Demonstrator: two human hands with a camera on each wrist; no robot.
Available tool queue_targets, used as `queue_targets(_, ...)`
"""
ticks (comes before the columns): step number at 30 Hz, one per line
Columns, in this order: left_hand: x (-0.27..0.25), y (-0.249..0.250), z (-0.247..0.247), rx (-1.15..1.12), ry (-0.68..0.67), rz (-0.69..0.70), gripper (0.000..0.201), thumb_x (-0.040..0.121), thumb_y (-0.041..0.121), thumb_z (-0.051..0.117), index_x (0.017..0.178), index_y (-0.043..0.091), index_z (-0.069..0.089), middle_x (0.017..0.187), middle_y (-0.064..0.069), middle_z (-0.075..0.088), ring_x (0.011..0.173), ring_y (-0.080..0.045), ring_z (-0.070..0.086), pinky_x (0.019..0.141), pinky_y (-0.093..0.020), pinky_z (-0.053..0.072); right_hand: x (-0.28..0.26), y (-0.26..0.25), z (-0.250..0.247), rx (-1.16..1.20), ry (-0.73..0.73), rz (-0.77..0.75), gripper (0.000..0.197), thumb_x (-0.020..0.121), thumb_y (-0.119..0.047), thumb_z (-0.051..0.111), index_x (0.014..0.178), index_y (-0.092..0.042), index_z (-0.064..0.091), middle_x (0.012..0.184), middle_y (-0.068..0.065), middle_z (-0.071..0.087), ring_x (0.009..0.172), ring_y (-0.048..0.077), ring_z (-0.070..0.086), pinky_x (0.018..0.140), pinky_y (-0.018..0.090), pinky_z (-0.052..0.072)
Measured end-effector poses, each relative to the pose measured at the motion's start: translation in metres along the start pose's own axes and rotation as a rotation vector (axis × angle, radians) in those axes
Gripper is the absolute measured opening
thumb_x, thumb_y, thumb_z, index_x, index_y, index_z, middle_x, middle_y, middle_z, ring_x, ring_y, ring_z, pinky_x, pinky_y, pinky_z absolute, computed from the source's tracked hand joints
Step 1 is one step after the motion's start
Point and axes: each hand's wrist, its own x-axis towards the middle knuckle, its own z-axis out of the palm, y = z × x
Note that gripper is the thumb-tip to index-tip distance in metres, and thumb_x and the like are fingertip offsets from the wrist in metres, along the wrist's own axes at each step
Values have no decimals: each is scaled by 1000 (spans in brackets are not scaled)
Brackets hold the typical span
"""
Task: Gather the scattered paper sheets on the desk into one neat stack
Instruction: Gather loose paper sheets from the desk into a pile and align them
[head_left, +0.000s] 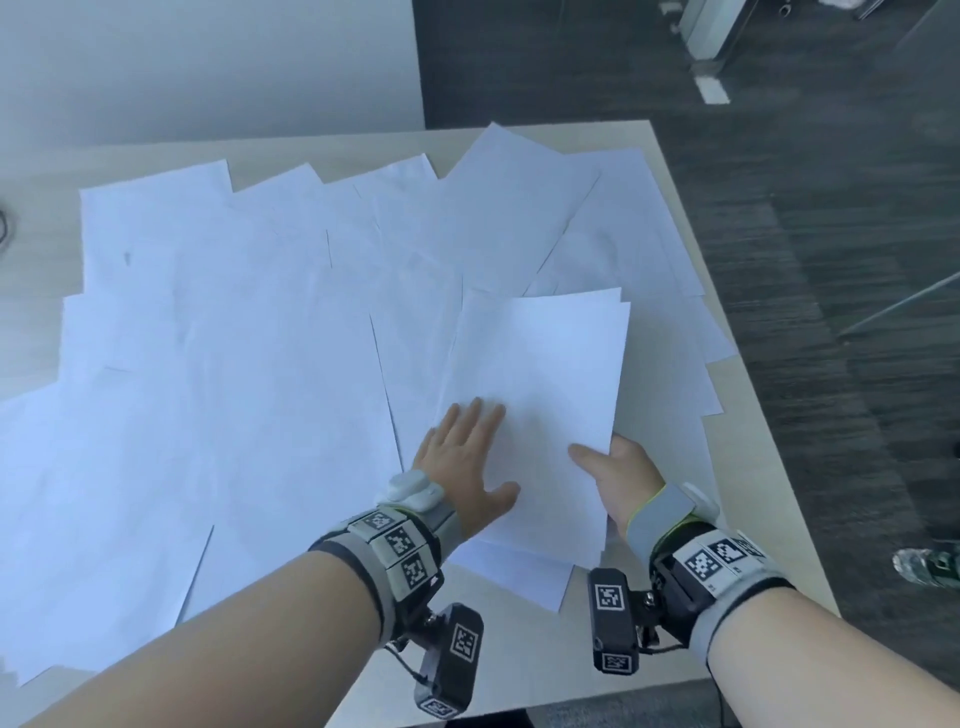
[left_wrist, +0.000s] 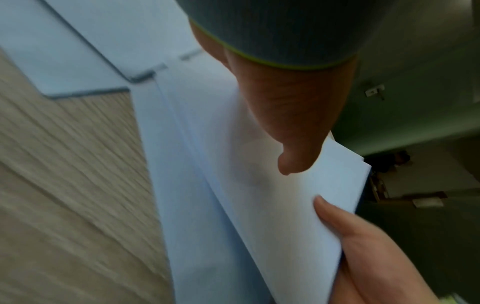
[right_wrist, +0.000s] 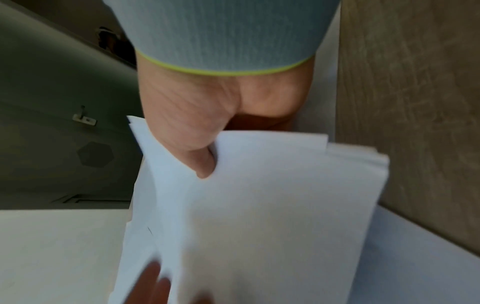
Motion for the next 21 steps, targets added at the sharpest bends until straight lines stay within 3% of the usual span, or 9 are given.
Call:
queue_targets(4, -23, -60, -12, 45, 94, -319, 103, 87, 72, 52, 160, 38, -12, 168, 9, -22, 156, -17, -18, 128, -48, 0, 9, 2, -13, 73, 90, -9, 14, 98, -13, 61, 107, -17, 71, 104, 2, 74, 99, 29, 69, 92, 45, 55)
queue_targets(7, -46, -96, -16, 112, 72, -507, 119, 72, 92, 42, 158, 37, -19, 168, 6, -26, 156, -23, -20, 125, -54, 6, 16, 3, -25, 145, 149, 13, 12, 98, -13, 61, 101, -18, 72, 100, 3, 74, 93, 30, 69, 90, 47, 56)
queue_targets(9, -55, -109, -17, 117, 35, -533, 130, 61, 101, 38, 157, 37, -23, 167, 6, -30, 155, -24, -24, 123, -56, 6, 20, 3, -26, 187, 168, 26, 12, 97, -12, 62, 102, -16, 72, 100, 5, 73, 90, 30, 69, 89, 47, 55)
queue_targets(12, -58, -110, -18, 85, 16, -527, 138, 56, 102, 44, 156, 37, -25, 165, 8, -33, 154, -22, -27, 124, -57, 1, 25, 4, -26, 205, 178, 41, 11, 96, -11, 64, 95, -18, 72, 101, 8, 73, 90, 32, 68, 89, 49, 54)
queue_targets(16, -56, -111, -20, 60, 31, -497, 136, 60, 98, 49, 157, 35, -23, 166, 10, -31, 154, -21, -27, 126, -52, -2, 28, 8, -25, 226, 178, 58, 9, 95, -11, 65, 96, -18, 72, 103, 9, 74, 90, 31, 69, 87, 46, 55)
queue_targets(21, -55, -120, -24, 36, 75, -479, 130, 69, 91, 52, 160, 30, -17, 168, 15, -23, 157, -16, -17, 128, -45, 5, 29, 13, -25, 229, 167, 59, 9, 95, -13, 66, 97, -19, 72, 103, 6, 74, 92, 30, 69, 87, 45, 55)
